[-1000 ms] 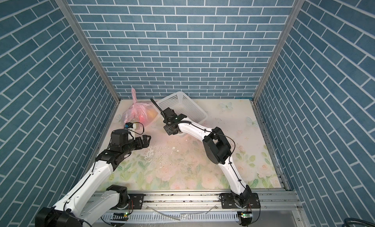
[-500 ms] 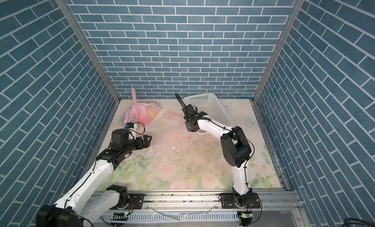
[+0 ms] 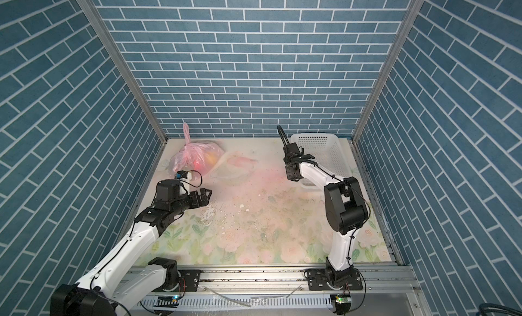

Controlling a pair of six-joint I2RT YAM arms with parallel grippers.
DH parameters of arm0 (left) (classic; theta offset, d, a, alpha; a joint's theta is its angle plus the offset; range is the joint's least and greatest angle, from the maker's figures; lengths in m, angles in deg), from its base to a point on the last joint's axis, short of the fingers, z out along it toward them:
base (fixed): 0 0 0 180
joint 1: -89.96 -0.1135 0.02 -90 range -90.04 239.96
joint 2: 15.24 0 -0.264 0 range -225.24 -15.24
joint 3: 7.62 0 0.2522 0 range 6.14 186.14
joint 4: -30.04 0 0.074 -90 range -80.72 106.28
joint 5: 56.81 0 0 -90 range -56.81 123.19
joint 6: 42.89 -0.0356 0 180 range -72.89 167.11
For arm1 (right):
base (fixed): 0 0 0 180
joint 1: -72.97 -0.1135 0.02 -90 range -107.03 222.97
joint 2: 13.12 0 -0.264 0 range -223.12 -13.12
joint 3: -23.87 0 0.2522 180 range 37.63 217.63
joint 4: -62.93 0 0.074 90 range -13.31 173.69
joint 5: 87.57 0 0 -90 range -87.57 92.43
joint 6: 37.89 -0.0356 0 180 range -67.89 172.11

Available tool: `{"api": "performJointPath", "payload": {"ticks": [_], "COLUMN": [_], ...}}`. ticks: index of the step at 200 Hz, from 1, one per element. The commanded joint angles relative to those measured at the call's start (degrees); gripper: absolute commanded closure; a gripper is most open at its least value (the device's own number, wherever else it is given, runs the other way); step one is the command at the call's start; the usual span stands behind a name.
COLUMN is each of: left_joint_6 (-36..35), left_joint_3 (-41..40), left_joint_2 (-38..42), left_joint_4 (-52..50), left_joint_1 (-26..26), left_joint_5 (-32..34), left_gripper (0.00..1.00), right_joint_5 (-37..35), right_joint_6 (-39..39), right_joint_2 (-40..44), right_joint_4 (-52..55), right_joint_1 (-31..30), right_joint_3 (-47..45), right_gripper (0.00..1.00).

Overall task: Untie the knot of the plastic bag and take out the fruit
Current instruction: Move the basket to the top-right of the table, then move the plastic bag to the center of the table.

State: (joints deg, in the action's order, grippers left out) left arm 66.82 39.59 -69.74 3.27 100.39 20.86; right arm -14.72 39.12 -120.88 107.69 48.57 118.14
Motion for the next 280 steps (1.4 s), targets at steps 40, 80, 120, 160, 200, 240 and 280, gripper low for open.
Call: {"api": "performJointPath", "payload": {"ticks": [40,80,120,160,200,240,280], "left_joint_6": [-2.45,-5.62,-7.78,-8.62,-11.09,-11.97,-13.51], "left_joint_3": [6.00,21.53,36.08,47.72,57.64,63.15,69.09], "left_joint_2": [-2.08,-10.96,-21.42,-33.37,-43.92,-51.21,-58.49], "left_joint_4": [-5.99,-14.70,-18.20,-21.40,-26.29,-26.51,-25.89], "left_joint_1": [0.46,0.37,-1.21,-5.50,-8.47,-11.10,-12.46], "left_joint_5": [3.97,10.95,14.18,11.21,11.94,10.08,6.47], "left_gripper": [0.00,0.00,0.00,0.03,0.11,0.16,0.19], "right_joint_5": [4.69,7.10,7.91,9.27,11.35,11.44,11.23], "right_joint_6": [2.78,1.15,-0.36,-0.81,-1.95,-2.52,-2.91], "right_joint_2": [4.01,10.54,17.84,22.52,23.92,24.01,24.02], "right_joint_4": [-1.20,0.11,3.34,6.23,7.40,7.66,8.08], "right_joint_1": [1.29,0.78,-1.22,-3.06,-4.05,-5.28,-6.09], "right_joint_3": [-1.88,-3.20,-4.65,-5.54,-5.63,-5.91,-5.58], "right_gripper": [0.56,0.32,0.26,0.22,0.22,0.21,0.20]}}
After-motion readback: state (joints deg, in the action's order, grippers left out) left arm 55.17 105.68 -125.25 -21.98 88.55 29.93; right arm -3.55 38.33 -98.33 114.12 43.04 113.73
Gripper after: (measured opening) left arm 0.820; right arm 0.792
